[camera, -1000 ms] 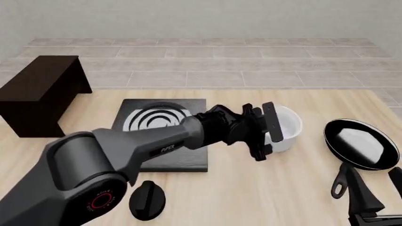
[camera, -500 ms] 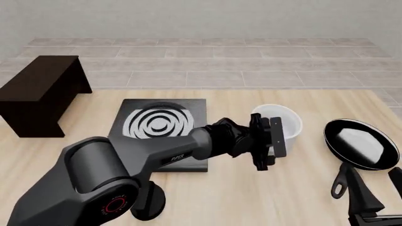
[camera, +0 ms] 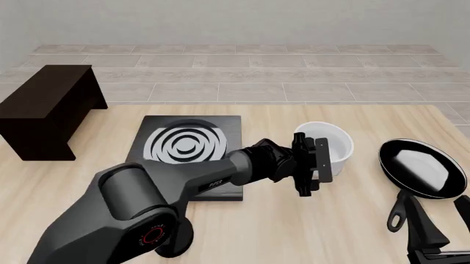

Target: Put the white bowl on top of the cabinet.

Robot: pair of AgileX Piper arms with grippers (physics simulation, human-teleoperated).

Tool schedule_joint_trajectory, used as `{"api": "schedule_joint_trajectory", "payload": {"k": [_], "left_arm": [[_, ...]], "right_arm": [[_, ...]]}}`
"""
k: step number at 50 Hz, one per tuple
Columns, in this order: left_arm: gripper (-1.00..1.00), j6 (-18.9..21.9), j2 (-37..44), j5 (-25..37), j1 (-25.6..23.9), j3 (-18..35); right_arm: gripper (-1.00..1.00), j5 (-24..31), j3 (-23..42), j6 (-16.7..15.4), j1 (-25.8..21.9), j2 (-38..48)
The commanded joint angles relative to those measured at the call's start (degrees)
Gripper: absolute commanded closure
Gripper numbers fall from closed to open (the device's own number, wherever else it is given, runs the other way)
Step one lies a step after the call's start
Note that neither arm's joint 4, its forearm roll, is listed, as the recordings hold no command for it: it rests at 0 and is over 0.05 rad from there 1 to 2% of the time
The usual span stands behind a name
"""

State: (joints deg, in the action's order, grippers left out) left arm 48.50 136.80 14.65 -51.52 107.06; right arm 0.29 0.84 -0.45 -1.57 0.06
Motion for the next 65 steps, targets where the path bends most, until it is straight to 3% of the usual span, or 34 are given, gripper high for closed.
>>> {"api": "schedule_joint_trajectory", "payload": {"k": [1,12,20,22,36,37,60,65], "left_arm": [[-1.00,-0.2,2.6,1.5,0.5,3.4],[-1.00,-0.5,5.2,0.8,1.0,3.9],[-1.00,-3.7,6.9,6.0,-0.6,6.8],[-1.00,-5.2,6.5,6.9,-1.9,5.9],[-1.00,-5.6,5.5,6.2,-2.1,4.5],[1.00,-5.5,5.1,5.8,-2.1,3.9],[1.00,-1.4,-0.8,-2.4,-0.9,-5.4],[1.00,1.2,-1.6,-5.0,0.0,-7.7]], "right_arm": [[-1.00,-0.1,-0.1,0.1,0.0,0.0],[-1.00,-0.2,-0.3,0.0,0.0,0.0],[-1.00,-0.3,-0.2,0.0,0.0,0.0],[-1.00,-0.3,-0.3,0.0,0.0,0.0],[-1.00,-0.3,-0.3,0.0,0.0,0.0],[-1.00,-0.3,-0.2,0.0,0.0,0.0],[-1.00,-0.3,-0.2,0.0,0.0,0.0],[-1.00,-0.2,-0.2,0.0,0.0,0.0]]}}
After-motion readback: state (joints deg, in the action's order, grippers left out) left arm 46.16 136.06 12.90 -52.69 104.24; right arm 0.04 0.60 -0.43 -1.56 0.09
